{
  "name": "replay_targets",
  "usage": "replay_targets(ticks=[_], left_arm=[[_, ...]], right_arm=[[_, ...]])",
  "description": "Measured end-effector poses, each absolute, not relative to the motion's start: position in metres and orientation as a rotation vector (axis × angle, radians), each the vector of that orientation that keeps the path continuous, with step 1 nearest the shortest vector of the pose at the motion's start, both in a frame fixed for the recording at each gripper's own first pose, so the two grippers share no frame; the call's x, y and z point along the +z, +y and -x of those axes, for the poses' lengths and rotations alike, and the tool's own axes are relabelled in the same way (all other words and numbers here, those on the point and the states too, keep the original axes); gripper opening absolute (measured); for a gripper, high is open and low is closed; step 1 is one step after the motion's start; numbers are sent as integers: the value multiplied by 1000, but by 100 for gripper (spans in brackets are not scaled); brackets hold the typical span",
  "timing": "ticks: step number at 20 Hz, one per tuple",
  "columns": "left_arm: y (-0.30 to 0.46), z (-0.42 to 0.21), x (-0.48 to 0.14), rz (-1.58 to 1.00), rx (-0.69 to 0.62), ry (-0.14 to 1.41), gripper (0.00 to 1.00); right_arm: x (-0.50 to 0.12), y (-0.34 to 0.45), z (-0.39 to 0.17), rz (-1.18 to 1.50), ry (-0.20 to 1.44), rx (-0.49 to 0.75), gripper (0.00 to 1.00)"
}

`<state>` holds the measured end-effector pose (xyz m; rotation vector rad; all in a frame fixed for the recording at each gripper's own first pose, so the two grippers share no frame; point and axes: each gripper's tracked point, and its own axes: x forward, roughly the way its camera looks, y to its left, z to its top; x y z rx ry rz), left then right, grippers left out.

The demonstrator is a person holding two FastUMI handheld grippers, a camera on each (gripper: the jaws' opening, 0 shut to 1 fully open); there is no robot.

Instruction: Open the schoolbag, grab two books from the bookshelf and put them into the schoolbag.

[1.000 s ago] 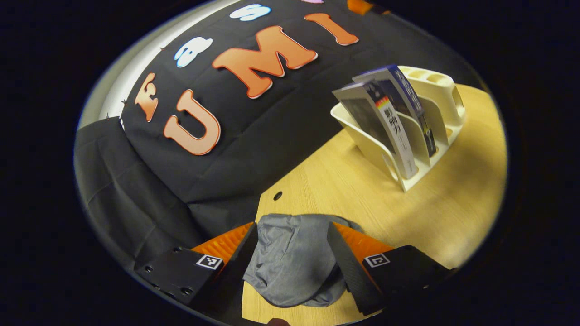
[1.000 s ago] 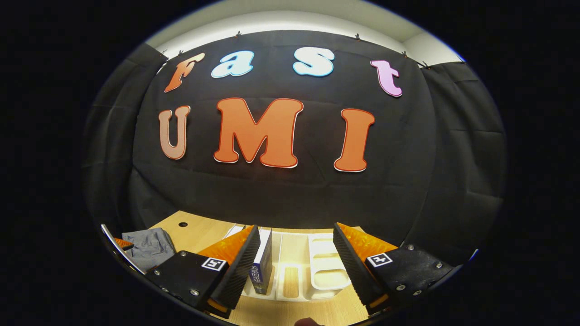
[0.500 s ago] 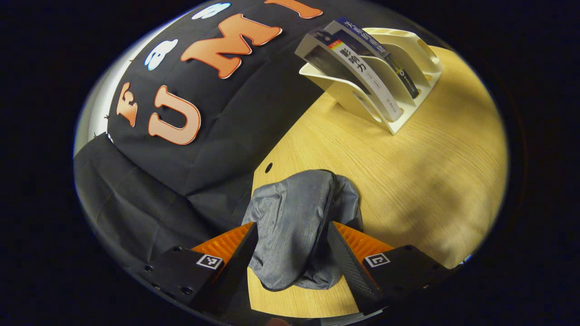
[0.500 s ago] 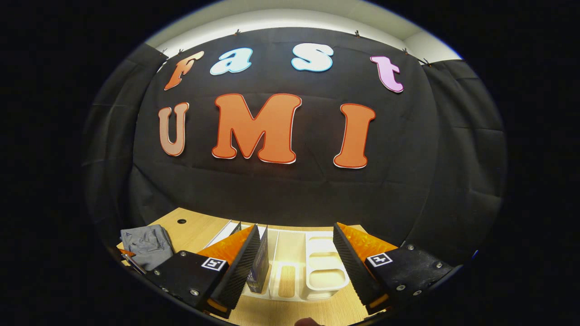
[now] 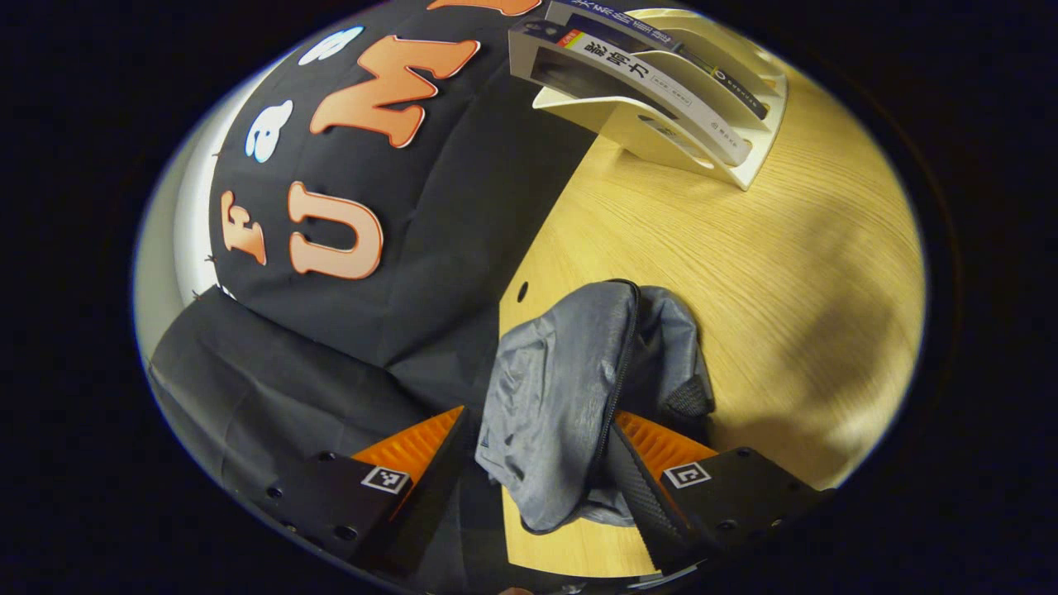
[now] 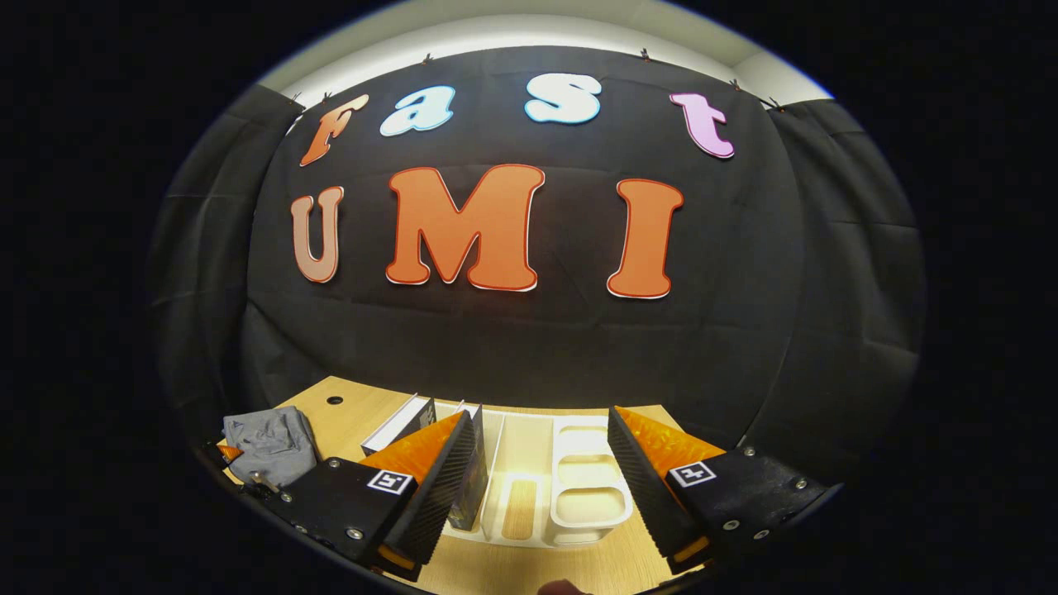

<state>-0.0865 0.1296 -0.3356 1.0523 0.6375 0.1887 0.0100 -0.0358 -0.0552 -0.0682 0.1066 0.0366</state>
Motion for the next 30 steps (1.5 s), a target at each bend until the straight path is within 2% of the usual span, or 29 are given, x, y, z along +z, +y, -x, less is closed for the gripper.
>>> replay_targets(ticks=[6, 9, 12, 13, 14, 16, 25, 30], left_arm=[[155, 66, -348, -1051, 262, 690, 93], [160, 62, -355, -1027, 260, 717, 84], [155, 61, -356, -983, 222, 726, 53], [153, 59, -356, -970, 206, 722, 35], [152, 61, -353, -956, 189, 725, 22], [153, 61, -353, -909, 147, 741, 8], [170, 48, -314, -622, -74, 776, 5], [186, 31, -291, -511, -216, 768, 5]], right_arm=[[-54, -54, -9, 85, 99, 56, 96], [-55, -61, -6, 99, 103, 65, 97], [-56, -64, -5, 113, 100, 66, 97], [-57, -65, -5, 120, 103, 59, 97], [-58, -66, -5, 120, 106, 52, 97], [-57, -64, -5, 116, 107, 29, 97], [-52, -29, -11, 109, 127, -116, 97], [-43, 6, -15, 136, 129, -140, 97]])
